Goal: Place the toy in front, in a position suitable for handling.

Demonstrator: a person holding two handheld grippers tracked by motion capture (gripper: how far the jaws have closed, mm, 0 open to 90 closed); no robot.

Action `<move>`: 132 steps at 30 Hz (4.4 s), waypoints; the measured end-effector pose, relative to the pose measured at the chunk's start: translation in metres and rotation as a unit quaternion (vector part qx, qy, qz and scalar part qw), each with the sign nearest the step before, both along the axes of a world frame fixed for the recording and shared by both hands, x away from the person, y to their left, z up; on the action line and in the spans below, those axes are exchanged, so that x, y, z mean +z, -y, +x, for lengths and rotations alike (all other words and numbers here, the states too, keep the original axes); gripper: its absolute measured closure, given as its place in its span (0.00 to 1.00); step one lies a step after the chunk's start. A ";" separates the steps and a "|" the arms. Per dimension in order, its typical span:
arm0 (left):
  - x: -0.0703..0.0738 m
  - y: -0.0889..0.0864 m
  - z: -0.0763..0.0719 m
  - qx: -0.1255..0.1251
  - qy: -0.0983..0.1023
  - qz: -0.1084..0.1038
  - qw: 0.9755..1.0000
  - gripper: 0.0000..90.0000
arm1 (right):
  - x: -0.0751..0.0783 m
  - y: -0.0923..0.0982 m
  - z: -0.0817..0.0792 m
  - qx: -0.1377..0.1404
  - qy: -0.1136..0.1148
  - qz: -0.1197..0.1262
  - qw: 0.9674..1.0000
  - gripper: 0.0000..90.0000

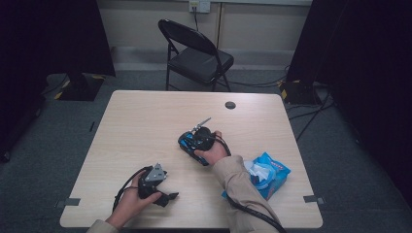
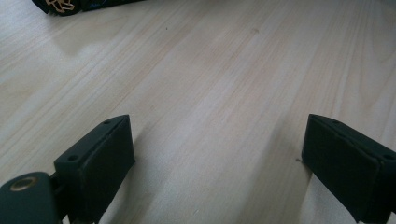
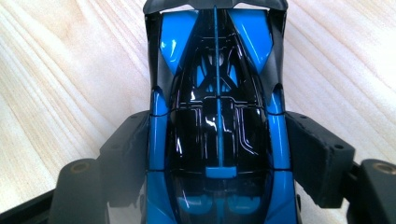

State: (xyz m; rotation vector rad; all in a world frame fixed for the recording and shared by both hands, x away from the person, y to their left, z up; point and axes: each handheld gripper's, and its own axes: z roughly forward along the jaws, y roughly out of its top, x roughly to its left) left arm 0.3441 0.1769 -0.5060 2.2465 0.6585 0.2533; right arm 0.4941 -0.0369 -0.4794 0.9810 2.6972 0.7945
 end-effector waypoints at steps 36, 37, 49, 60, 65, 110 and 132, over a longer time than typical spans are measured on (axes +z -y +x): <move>0.000 0.002 -0.002 0.010 -0.002 -0.001 1.000 0.08 | 0.094 0.127 -0.079 -0.039 0.049 0.034 0.997 0.23; 0.000 0.001 -0.002 0.008 0.000 0.003 1.000 0.08 | 0.094 0.133 -0.081 -0.042 0.050 0.038 0.997 0.23; 0.000 0.003 -0.002 0.005 -0.001 0.006 1.000 0.05 | 0.098 0.187 -0.102 -0.072 0.065 0.037 0.995 0.23; 0.000 0.003 -0.002 0.004 -0.001 0.007 1.000 0.05 | 0.090 0.232 -0.125 -0.096 0.067 0.037 0.992 0.23; 0.000 0.003 -0.002 0.004 -0.001 0.007 1.000 0.05 | 0.086 0.247 -0.133 -0.108 0.067 0.041 0.991 0.23; 0.000 0.003 -0.002 0.004 -0.001 0.007 1.000 0.05 | 0.027 0.256 -0.166 -0.124 0.040 0.044 0.991 0.18; -0.001 0.004 -0.001 0.006 -0.003 0.004 1.000 0.03 | 0.017 0.256 -0.159 -0.144 0.033 0.070 0.987 0.65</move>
